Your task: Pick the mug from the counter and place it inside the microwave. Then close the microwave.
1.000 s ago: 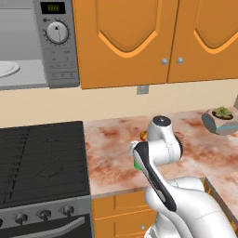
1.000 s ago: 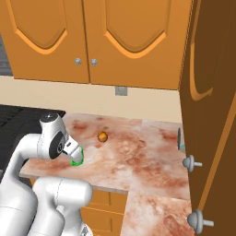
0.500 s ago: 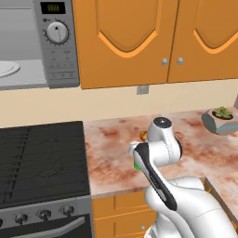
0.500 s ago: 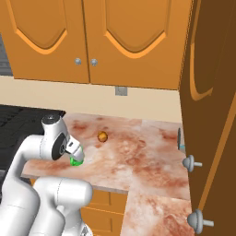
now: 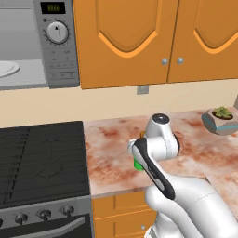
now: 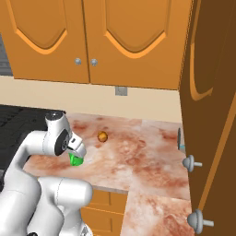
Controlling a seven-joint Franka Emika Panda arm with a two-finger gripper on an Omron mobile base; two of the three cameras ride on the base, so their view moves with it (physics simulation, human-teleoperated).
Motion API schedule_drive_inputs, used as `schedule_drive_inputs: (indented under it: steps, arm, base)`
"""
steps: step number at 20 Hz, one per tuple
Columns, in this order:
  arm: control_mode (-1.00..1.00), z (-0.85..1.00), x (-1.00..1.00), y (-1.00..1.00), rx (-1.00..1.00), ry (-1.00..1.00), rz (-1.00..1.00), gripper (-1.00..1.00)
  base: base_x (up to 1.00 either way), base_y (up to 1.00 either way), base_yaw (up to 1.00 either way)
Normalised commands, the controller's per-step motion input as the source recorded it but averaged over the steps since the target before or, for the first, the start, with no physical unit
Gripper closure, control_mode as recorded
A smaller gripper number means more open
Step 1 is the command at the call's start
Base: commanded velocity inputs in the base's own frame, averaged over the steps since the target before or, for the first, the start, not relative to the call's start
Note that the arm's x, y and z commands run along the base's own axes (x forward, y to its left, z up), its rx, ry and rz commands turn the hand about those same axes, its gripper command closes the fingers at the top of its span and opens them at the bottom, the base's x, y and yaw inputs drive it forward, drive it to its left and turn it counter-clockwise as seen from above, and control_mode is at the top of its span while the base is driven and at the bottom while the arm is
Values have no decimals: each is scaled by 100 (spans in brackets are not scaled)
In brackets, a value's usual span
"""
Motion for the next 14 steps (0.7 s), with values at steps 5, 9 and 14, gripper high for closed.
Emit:
schedule_drive_inputs:
  steps: [5, 9, 14]
  arm:
    - [-100, -16, 0, 0, 0, 5, 1, -100]
    - [-100, -26, -6, 0, 0, 3, 0, -100]
    - [-100, -31, -1, 0, 0, 3, 0, -100]
  base:
    - [0, 0, 0]
    - [0, 0, 0]
    - [0, 0, 0]
